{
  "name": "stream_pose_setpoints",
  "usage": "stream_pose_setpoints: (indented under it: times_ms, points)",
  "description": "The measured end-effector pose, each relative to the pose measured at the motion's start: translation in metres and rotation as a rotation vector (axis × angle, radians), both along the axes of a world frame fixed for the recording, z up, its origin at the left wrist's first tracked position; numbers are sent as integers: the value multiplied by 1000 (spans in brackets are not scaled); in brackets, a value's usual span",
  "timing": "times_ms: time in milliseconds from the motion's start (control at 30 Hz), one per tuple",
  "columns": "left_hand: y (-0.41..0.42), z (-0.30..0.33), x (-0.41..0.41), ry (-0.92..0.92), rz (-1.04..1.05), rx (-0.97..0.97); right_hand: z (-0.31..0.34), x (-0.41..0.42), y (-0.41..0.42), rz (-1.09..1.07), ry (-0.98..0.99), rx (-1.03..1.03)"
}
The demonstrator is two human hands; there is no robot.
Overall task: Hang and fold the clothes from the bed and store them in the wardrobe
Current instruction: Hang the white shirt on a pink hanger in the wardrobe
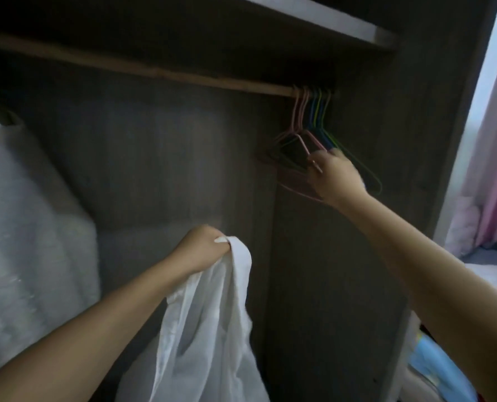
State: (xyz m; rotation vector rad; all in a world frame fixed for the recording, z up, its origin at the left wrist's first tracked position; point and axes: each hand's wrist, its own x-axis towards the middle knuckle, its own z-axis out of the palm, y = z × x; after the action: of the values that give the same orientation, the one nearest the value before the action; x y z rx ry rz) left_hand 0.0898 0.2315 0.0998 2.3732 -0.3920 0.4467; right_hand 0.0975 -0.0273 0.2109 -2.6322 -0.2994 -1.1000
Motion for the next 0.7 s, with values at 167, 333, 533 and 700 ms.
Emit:
stream_pose_setpoints:
  times_ms: [167, 333, 533, 700]
  points:
    - [16, 8, 24, 27, 95, -46, 21, 74, 3, -138, 174, 38]
    - [24, 10, 35, 36, 156, -104, 12, 115, 7, -64, 229, 253]
    - [35, -1, 45, 62, 188, -164, -8, 122, 9, 149, -6, 375]
    - [41, -19, 47, 139, 270, -99, -82, 85, 1, 390, 11, 668]
